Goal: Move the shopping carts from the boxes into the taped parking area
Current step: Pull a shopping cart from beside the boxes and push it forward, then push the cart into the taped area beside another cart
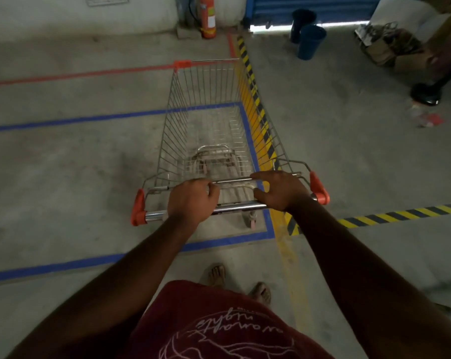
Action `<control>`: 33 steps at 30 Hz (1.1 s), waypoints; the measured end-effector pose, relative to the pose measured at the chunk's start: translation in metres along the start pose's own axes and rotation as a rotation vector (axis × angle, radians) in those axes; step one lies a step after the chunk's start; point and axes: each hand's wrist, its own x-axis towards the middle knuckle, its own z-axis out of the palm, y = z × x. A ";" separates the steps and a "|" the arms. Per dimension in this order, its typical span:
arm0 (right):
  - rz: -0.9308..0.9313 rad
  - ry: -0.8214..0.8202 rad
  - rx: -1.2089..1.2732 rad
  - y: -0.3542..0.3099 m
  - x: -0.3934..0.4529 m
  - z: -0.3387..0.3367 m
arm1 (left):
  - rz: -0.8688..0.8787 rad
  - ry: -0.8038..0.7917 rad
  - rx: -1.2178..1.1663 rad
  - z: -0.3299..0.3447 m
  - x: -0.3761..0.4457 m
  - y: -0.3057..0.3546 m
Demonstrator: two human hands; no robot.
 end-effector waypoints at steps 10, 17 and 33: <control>-0.029 0.056 -0.033 0.000 -0.006 0.001 | -0.046 -0.055 -0.012 -0.001 0.004 0.001; -0.086 0.053 -0.041 0.005 -0.002 0.001 | -0.074 -0.034 -0.016 -0.001 0.004 0.002; -0.011 0.504 0.095 0.033 -0.025 0.007 | 0.226 0.035 -0.222 0.009 0.003 0.019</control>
